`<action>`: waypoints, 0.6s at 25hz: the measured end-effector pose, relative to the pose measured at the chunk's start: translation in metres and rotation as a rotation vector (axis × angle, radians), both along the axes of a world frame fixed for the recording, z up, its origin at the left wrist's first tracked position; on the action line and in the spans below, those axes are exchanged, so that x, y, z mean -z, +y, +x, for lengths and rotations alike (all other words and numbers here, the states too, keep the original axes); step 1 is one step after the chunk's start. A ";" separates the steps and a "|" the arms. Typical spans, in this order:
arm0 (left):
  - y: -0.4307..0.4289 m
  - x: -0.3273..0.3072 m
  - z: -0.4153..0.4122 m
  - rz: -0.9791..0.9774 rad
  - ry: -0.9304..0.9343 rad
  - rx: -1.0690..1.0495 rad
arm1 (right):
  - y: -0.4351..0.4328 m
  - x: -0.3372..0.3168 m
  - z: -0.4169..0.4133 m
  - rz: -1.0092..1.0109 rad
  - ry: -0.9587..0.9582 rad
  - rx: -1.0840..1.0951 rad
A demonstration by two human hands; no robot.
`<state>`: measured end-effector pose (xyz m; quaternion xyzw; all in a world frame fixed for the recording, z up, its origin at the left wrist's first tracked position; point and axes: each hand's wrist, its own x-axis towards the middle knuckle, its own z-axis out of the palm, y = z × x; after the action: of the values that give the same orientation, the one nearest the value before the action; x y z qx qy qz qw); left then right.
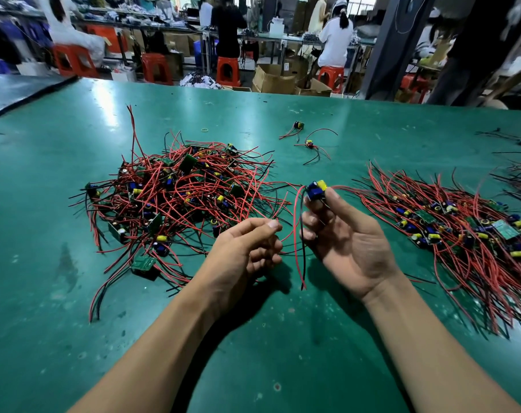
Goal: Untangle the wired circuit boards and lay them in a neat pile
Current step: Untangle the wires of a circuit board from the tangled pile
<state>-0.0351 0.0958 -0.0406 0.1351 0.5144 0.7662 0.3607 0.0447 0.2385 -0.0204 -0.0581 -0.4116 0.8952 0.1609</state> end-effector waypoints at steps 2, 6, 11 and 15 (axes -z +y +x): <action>0.000 0.000 0.001 -0.006 0.008 0.016 | -0.001 0.001 -0.001 -0.002 0.002 0.057; 0.000 -0.003 0.006 0.066 0.016 0.035 | -0.008 0.010 -0.007 0.252 -0.020 0.231; 0.002 -0.010 0.007 0.108 0.022 -0.032 | -0.015 0.020 -0.011 0.629 0.030 0.404; 0.000 -0.016 0.003 0.093 0.060 -0.073 | -0.021 0.024 -0.011 0.805 0.023 0.455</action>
<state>-0.0324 0.0957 -0.0241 0.1559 0.4936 0.7974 0.3102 0.0338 0.2173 -0.0449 -0.0700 -0.7015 0.6066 0.3675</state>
